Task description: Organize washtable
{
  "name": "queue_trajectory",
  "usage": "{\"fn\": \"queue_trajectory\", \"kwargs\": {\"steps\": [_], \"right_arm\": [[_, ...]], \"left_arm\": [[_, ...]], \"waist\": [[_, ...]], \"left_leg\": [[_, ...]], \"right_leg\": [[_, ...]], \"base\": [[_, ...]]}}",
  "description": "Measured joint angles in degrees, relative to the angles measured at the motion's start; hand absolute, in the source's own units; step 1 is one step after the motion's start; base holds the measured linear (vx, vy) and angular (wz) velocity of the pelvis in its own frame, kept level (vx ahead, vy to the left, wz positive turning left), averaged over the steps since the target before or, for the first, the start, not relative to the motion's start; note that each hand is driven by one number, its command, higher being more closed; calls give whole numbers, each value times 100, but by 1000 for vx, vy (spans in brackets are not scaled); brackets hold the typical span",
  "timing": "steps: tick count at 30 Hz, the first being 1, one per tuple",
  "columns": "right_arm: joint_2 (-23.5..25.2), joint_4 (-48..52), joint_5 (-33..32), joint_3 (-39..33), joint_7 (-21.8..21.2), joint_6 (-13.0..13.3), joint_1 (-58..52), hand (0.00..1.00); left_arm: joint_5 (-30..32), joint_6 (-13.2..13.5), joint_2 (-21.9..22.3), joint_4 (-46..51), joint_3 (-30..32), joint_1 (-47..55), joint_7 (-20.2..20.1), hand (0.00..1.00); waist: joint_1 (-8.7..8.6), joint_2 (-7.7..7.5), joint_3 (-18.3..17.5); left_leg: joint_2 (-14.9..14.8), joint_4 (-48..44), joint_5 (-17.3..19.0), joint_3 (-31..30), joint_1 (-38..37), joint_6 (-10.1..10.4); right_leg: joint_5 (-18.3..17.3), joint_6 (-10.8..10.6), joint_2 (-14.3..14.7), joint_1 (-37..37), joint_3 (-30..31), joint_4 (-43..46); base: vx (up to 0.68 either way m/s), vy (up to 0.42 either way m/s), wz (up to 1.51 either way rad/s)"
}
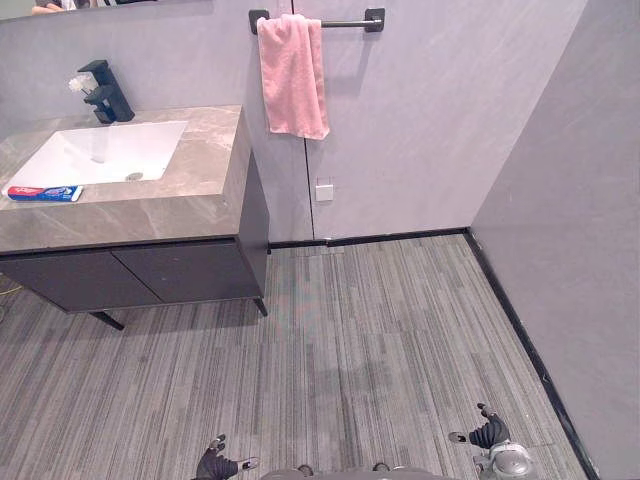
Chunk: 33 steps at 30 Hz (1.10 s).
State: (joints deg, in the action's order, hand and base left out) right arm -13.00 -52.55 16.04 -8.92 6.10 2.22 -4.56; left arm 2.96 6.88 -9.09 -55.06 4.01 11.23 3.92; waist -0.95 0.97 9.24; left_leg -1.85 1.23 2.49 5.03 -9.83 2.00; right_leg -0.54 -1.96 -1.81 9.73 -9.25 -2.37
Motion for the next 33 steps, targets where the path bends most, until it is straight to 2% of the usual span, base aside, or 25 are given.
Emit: {"fn": "queue_trajectory", "kwargs": {"steps": [11,20,27,33], "right_arm": [[231,-20,-653,-11,0,-23,15,0],[418,-68,-779,-18,3,-33,-22,0],[476,-278,-940,-78,23,-69,-32,0],[514,-283,-1126,-297,33,-122,48,0]], "left_arm": [[-1,-15,-1,50,11,-13,142,0],[2,-39,21,43,12,-1,170,0],[1,-42,62,41,14,-7,253,0],[-15,-52,96,42,76,-98,263,0]], "waist": [[-34,-13,6],[-28,-35,8],[14,-89,-12],[19,-104,-6]], "left_leg": [[4,35,1,12,-91,3],[0,34,2,63,-84,3],[-27,27,10,258,135,-8],[-53,-395,330,466,407,-85]], "right_leg": [[1,-11,2,105,-20,-76],[4,-13,1,83,6,-76],[27,-23,29,-212,167,-85],[-32,-100,14,-472,374,111]], "base": [[9,-1,0],[-59,-12,-2],[-17,-9,-13],[55,21,-20]]}}
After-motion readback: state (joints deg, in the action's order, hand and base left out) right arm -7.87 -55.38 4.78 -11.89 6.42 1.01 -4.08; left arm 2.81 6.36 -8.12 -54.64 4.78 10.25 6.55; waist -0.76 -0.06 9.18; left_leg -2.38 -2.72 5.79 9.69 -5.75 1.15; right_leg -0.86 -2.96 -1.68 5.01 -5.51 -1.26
